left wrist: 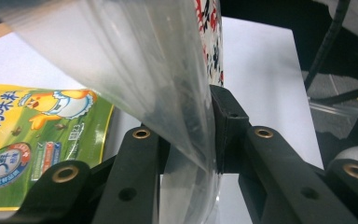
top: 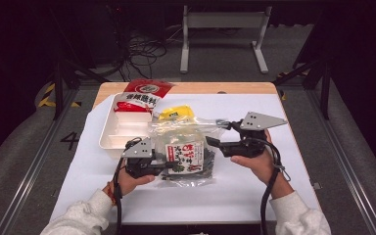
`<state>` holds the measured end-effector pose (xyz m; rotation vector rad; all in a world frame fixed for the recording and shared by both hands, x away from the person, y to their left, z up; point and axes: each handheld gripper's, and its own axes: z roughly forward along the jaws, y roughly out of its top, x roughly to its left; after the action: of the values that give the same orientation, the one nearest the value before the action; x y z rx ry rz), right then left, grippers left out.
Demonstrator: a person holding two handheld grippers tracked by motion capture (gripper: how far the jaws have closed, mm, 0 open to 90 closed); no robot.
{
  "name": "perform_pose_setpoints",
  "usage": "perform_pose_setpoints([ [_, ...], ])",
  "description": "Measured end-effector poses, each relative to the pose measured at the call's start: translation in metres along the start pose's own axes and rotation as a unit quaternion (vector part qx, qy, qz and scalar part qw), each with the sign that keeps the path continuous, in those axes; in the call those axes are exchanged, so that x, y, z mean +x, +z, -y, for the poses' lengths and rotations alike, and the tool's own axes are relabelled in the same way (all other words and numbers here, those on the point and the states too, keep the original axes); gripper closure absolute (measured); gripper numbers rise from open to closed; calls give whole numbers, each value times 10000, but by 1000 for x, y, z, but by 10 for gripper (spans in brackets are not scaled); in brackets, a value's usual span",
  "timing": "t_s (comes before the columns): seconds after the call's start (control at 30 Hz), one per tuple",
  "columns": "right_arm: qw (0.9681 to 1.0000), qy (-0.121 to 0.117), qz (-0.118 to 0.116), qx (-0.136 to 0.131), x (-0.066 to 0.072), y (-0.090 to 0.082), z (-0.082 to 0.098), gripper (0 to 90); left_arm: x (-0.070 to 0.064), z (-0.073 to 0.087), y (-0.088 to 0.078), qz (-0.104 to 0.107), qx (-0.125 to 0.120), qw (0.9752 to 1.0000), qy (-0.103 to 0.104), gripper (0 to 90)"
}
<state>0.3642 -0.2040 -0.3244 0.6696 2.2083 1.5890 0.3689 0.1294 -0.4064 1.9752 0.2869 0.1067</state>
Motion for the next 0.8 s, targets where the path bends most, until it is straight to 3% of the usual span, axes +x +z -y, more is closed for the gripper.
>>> perform_pose_setpoints([
  [0.17, 9996, 134, 256, 36, -4, -30, 26, 263, -3, -4, -11, -148, -157, 9997, 62, 750],
  [0.33, 9964, 304, 568, 547, -9, -53, 67, 228, -1, -8, -22, -234, -321, 9992, 81, 752],
  [0.5, 9915, 449, 782, 934, -10, -62, 95, 211, 0, -11, -30, -301, -460, 9985, 72, 753],
  [0.6, 9898, 598, 829, 989, -10, -63, 105, 204, -2, -14, -36, -358, -537, 9978, 125, 752],
  [0.8, 9881, 517, 890, 1146, -7, -59, 114, 199, 0, -19, -54, -559, -697, 9958, 192, 752],
])
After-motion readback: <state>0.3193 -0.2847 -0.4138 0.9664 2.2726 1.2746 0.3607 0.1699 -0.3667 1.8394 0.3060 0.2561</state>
